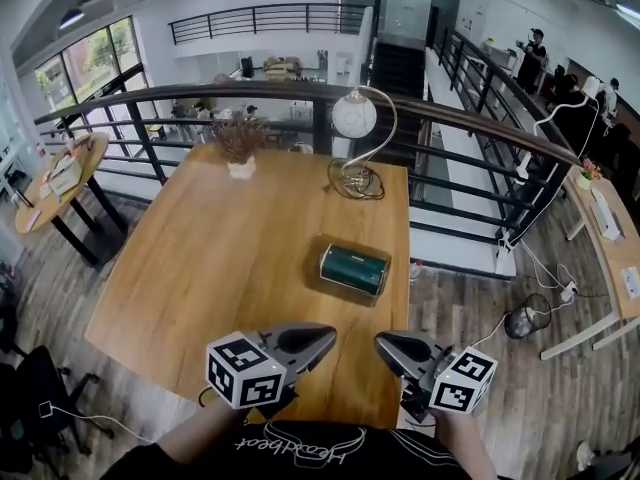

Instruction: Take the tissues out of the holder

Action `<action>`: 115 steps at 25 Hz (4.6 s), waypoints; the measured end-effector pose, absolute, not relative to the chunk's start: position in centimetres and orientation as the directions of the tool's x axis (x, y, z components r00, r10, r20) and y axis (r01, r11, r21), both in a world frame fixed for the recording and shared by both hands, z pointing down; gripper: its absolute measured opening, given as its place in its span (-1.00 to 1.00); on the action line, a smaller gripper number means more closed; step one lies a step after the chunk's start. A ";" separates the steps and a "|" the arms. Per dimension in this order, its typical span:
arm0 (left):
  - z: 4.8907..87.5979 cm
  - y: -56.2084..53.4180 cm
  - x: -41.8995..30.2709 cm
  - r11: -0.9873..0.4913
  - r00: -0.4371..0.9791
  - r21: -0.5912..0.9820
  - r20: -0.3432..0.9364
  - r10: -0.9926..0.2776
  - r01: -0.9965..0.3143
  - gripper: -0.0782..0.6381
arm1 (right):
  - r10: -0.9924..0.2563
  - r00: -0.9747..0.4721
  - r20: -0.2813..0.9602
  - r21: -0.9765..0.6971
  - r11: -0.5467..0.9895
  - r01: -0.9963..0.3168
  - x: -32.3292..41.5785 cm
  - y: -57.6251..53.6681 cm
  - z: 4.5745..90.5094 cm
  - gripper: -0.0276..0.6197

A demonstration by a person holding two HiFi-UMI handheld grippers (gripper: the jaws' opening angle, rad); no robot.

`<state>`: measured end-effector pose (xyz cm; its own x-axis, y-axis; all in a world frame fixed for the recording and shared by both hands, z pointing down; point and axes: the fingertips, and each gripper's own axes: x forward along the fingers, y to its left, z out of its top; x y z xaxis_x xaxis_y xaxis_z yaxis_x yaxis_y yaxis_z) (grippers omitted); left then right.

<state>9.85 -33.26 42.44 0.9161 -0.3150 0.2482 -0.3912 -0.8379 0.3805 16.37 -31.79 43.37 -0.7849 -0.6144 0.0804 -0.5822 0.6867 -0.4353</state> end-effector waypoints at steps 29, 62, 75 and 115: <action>49.9 -45.1 9.7 -0.778 0.917 0.499 0.311 -0.250 -0.381 -0.74 | -0.597 -0.625 0.502 0.117 0.764 -0.635 16.8 -49.8 51.2 -0.86; 54.5 -46.8 6.6 -0.681 0.907 0.601 0.321 -0.274 -0.418 -0.74 | -0.176 -0.308 0.935 0.058 0.932 -0.357 17.8 -57.5 64.6 0.12; 54.9 -46.9 6.5 -0.666 0.905 0.615 0.321 -0.277 -0.422 -0.74 | -0.201 -0.148 0.968 0.132 0.916 -0.379 17.0 -58.3 65.3 0.12; 45.5 -41.0 2.8 -0.726 0.899 0.532 0.225 -0.376 -0.437 -0.74 | -0.651 -0.370 0.662 0.280 0.674 -0.684 16.4 -51.5 47.6 0.11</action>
<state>2.83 -41.04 45.46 0.8990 -0.3758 0.2251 -0.4365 -0.7259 0.5316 16.41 -51.54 47.59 -0.3705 -0.6515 0.6621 -0.6839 0.6736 0.2802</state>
